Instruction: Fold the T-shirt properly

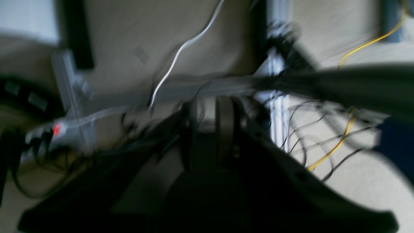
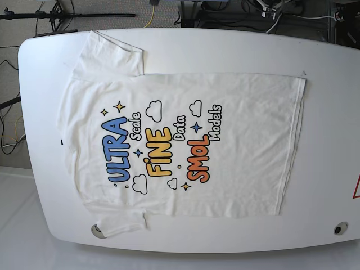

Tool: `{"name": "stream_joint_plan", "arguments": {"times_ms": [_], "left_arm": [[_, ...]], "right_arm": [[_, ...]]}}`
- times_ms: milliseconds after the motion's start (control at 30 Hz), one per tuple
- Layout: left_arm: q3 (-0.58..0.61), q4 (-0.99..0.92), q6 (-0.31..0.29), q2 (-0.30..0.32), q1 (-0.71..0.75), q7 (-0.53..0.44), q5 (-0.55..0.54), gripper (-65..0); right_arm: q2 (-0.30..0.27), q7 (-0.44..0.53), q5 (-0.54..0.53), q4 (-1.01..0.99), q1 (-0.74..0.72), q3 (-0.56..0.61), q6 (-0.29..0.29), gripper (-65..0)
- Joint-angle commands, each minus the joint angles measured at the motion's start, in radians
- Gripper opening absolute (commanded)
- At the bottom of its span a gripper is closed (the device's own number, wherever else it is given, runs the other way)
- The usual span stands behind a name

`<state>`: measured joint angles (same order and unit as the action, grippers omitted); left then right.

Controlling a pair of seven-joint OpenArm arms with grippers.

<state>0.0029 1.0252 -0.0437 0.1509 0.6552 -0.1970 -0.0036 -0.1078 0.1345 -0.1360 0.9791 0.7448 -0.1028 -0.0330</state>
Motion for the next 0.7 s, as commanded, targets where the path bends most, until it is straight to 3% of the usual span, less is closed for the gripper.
{"name": "stream_joint_plan", "arguments": {"times_ms": [0,333,667], "left_arm": [[-0.014,0.071,0.010,0.008,0.046,0.017,-0.011,-54.9],[-0.023,0.221,0.006,0.021,0.130,0.043,-0.017,-54.2],[-0.015,0.405,0.008,0.075,0.250,0.053,-0.024,-54.9]], "right_arm": [[-0.010,0.021,-0.008,0.044,0.026,-0.004,0.003,-64.9],[-0.013,0.000,-0.022,0.202,0.099,-0.016,0.002,-63.6],[-0.024,-0.042,-0.022,0.421,0.227,-0.027,0.002,-64.5]]}}
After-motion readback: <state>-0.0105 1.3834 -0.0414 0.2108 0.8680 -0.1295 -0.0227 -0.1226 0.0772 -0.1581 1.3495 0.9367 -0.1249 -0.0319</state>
